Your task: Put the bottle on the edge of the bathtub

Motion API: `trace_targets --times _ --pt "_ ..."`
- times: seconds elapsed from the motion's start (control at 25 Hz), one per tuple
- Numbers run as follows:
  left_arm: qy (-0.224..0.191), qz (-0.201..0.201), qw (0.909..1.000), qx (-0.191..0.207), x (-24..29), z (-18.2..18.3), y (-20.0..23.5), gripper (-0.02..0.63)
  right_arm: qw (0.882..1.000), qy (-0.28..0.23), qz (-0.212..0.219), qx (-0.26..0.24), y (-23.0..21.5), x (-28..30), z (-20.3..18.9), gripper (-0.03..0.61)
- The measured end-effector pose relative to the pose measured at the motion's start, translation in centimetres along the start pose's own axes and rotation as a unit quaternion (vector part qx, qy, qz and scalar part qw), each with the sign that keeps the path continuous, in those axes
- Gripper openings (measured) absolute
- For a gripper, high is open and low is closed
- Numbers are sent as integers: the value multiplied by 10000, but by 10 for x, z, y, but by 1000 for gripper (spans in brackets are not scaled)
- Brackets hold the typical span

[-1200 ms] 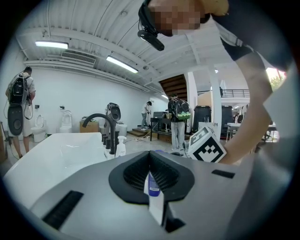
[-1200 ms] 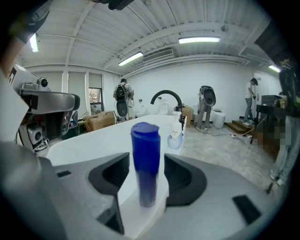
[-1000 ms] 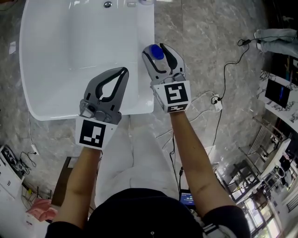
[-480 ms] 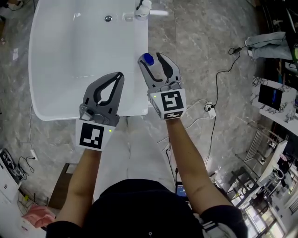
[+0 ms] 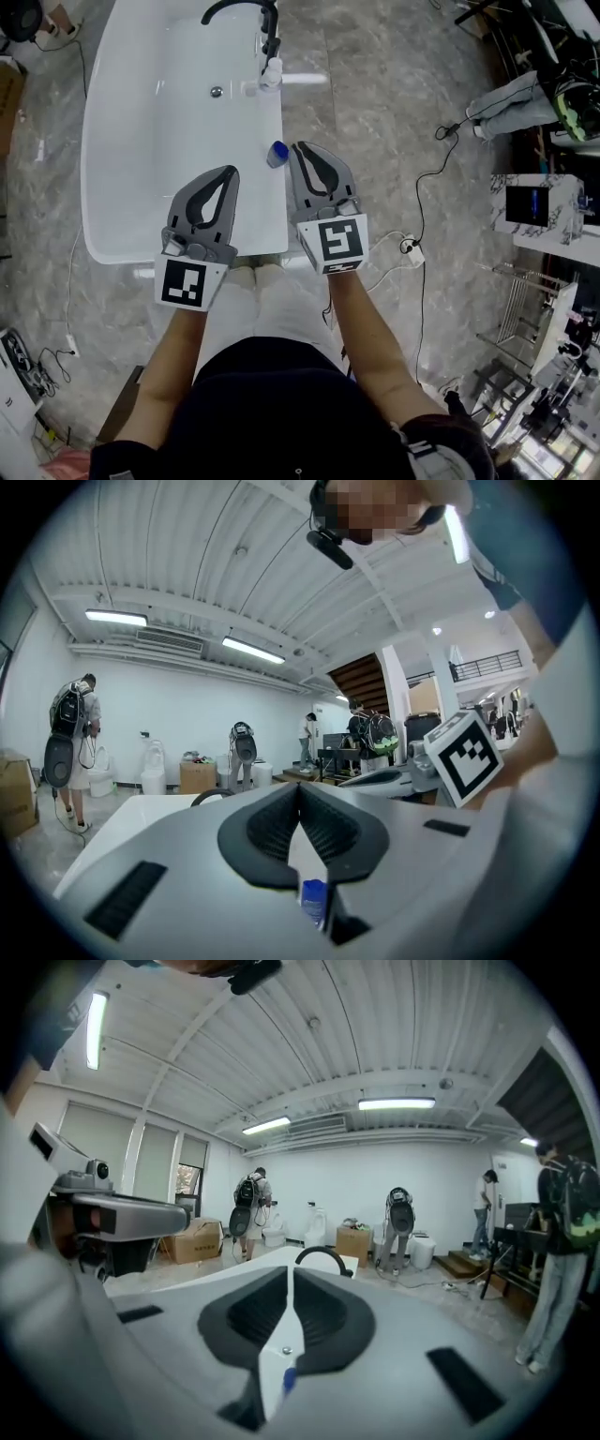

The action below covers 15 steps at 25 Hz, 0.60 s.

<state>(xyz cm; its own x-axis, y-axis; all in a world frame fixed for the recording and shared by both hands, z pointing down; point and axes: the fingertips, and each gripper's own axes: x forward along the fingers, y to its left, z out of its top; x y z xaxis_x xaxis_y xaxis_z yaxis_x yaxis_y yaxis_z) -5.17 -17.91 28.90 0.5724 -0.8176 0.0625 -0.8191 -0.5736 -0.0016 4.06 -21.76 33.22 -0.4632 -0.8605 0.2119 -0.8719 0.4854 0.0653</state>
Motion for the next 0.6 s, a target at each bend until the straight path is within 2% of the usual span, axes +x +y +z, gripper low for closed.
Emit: trace_targets --times 0.08,0.48,0.6 --pt "-74 74 9999 76 -7 17 -3 3 9999 -66 -99 28 0 -14 18 3" --pt "-610 212 9954 711 -28 102 -20 3 9970 -663 -394 114 -5 -75 102 2" --pt "-853 245 9935 719 -33 123 -23 3 9958 -834 -388 32 -4 -90 124 2"
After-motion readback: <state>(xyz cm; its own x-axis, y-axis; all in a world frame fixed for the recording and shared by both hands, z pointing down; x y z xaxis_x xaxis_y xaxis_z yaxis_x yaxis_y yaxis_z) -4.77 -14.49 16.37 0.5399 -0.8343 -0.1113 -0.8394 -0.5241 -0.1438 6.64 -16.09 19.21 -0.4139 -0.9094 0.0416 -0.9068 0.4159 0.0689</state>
